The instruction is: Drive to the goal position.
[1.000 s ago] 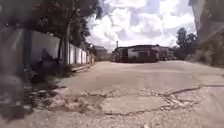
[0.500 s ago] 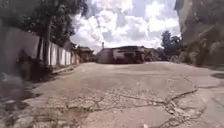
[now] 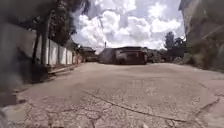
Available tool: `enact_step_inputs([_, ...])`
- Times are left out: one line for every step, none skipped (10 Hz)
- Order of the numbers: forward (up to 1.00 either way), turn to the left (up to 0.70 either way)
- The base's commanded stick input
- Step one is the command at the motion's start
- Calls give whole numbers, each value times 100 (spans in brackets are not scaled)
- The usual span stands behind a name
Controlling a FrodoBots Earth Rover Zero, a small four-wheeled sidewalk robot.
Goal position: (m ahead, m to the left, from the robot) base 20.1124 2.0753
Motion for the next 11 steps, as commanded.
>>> enact_step_inputs([85, 0])
enact_step_inputs([85, 0])
enact_step_inputs([85, 0])
enact_step_inputs([85, 0])
enact_step_inputs([85, 0])
enact_step_inputs([85, 0])
enact_step_inputs([85, 0])
enact_step_inputs([85, 0])
enact_step_inputs([85, 0])
enact_step_inputs([85, 0])
enact_step_inputs([85, 0])
